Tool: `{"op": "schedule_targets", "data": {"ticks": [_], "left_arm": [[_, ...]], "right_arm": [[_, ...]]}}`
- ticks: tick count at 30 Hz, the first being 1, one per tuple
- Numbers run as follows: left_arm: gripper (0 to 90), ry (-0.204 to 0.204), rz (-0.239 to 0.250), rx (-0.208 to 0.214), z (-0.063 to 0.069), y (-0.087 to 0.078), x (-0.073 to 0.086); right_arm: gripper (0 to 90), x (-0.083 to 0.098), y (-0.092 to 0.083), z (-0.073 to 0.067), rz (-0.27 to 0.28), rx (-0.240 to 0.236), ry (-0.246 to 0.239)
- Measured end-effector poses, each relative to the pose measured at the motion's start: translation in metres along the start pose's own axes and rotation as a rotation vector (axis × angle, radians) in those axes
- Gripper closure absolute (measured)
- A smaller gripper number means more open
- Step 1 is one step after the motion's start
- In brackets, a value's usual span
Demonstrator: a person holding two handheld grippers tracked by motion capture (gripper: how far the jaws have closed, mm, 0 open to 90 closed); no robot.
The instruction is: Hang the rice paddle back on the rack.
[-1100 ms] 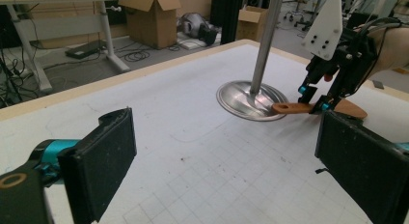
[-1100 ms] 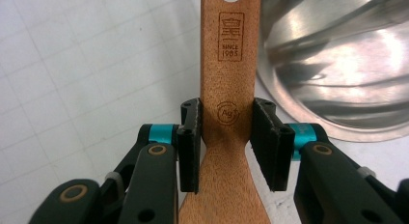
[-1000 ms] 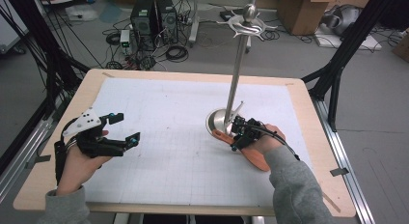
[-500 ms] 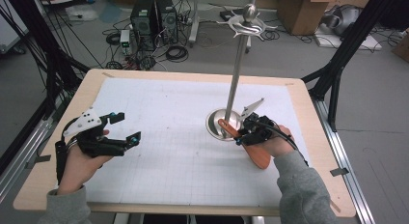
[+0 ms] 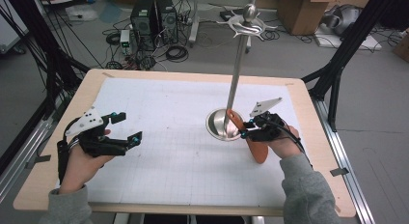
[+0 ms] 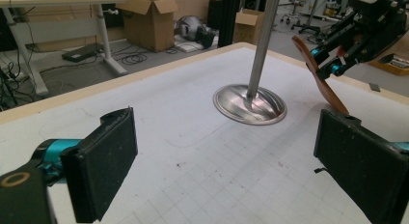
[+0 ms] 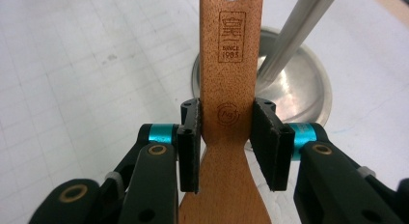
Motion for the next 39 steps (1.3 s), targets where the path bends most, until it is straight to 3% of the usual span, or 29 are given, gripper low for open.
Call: {"op": "schedule_targets", "data": {"ticks": [10, 23, 33, 39], "left_arm": [[8.4, 0.000, -0.002, 0.003, -0.001, 0.003, 0.000], [8.4, -0.003, -0.007, 0.013, -0.001, 0.007, -0.001], [8.4, -0.006, -0.010, 0.014, -0.002, 0.008, 0.000], [8.4, -0.006, -0.014, 0.017, -0.002, 0.008, 0.001]], "right_arm": [[65.6, 0.007, -0.020, 0.012, 0.141, -0.015, 0.066], [65.6, 0.010, -0.040, 0.022, 0.279, -0.053, 0.165], [65.5, 0.010, -0.054, 0.029, 0.390, -0.101, 0.192], [65.5, 0.010, -0.062, 0.033, 0.418, -0.104, 0.206]]}}
Point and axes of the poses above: each handheld gripper's, and its own axes: y roughly forward along the jaws, x roughly out of its underside, z roughly to its right, the point moved 4 cm from there along y, roughly forward along the jaws, and after that the axes turned 14 degrees about x, right-handed, at the moved point
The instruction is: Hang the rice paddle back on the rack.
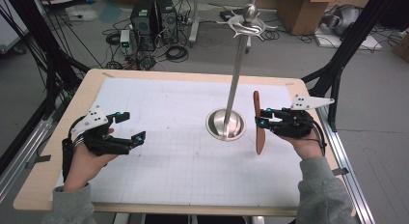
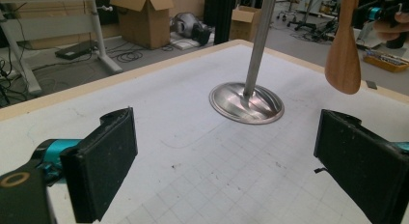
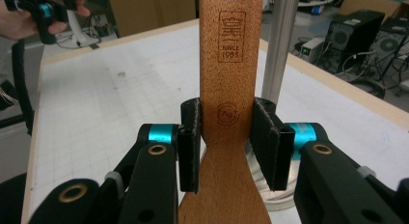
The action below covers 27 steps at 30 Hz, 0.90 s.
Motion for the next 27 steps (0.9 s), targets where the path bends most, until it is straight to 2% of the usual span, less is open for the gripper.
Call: {"op": "schedule_targets", "data": {"ticks": [8, 18, 20, 27], "left_arm": [[8.4, 0.001, -0.005, 0.004, 0.000, 0.003, 0.001], [8.4, 0.000, -0.010, 0.009, 0.000, 0.007, 0.001], [8.4, -0.004, -0.010, 0.008, 0.000, 0.007, 0.001], [8.4, -0.002, -0.008, 0.004, -0.001, 0.007, 0.001]], "right_arm": [[65.5, -0.011, -0.016, 0.007, 0.058, 0.000, 0.008], [65.5, -0.025, -0.024, 0.017, 0.115, 0.023, 0.028], [65.5, -0.027, -0.025, 0.018, 0.118, 0.015, 0.040], [65.5, -0.033, -0.026, 0.021, 0.125, 0.019, 0.039]]}}
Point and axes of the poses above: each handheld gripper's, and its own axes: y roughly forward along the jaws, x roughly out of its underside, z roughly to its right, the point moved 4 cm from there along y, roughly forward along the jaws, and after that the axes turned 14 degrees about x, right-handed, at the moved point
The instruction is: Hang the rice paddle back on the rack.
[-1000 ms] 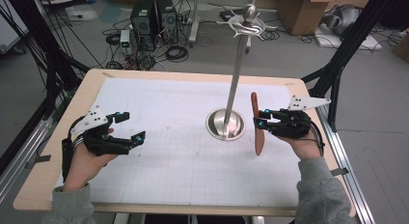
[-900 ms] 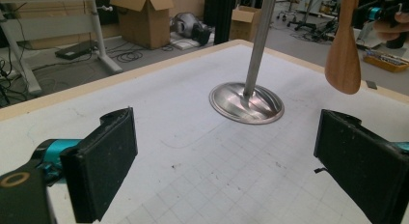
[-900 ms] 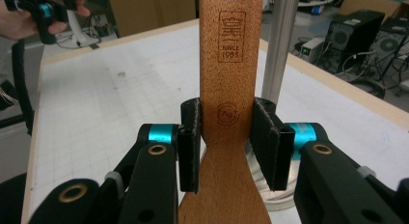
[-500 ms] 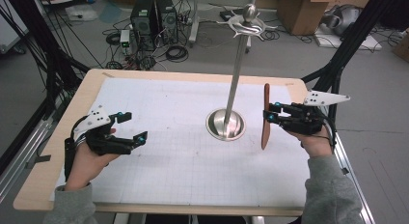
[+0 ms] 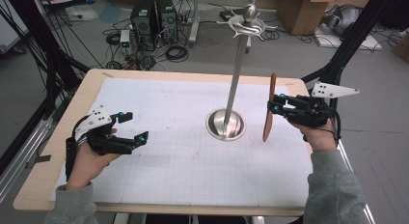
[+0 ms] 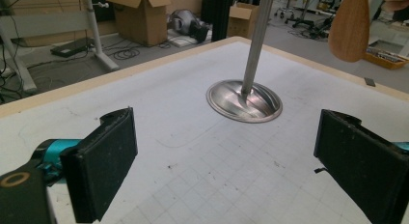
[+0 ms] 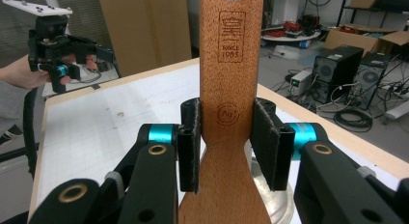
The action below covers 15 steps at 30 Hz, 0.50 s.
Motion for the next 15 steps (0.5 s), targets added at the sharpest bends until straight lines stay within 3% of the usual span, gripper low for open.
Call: {"op": "schedule_targets", "data": {"ticks": [15], "left_arm": [[8.2, -0.004, -0.002, 0.002, -0.001, 0.001, 0.002]], "right_arm": [[65.5, -0.022, -0.002, 0.008, 0.012, -0.001, 0.007]]}}
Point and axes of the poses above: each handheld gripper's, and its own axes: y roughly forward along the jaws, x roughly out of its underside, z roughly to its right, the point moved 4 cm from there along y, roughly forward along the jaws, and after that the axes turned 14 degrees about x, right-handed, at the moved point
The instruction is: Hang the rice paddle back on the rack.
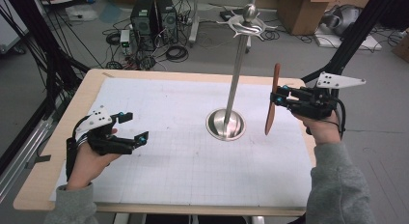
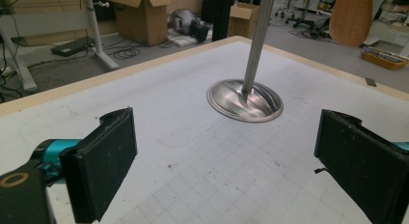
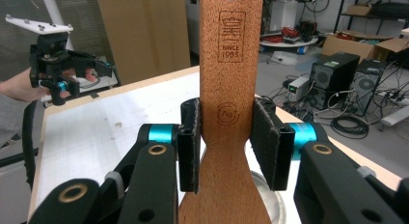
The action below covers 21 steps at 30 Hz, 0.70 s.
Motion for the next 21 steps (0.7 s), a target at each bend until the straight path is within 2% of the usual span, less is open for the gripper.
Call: {"op": "schedule_targets", "data": {"ticks": [9, 15, 21], "left_arm": [[8.2, -0.004, -0.009, 0.003, 0.000, 0.000, 0.002], [8.2, -0.005, -0.012, 0.004, 0.000, 0.001, 0.003], [8.2, -0.008, -0.009, 0.004, 0.000, 0.002, 0.003]], "right_arm": [[65.5, -0.012, 0.001, 0.001, 0.031, 0.004, 0.005], [65.5, -0.018, 0.002, -0.004, 0.036, 0.002, -0.022], [65.5, -0.030, 0.001, -0.009, 0.047, 0.020, -0.054]]}}
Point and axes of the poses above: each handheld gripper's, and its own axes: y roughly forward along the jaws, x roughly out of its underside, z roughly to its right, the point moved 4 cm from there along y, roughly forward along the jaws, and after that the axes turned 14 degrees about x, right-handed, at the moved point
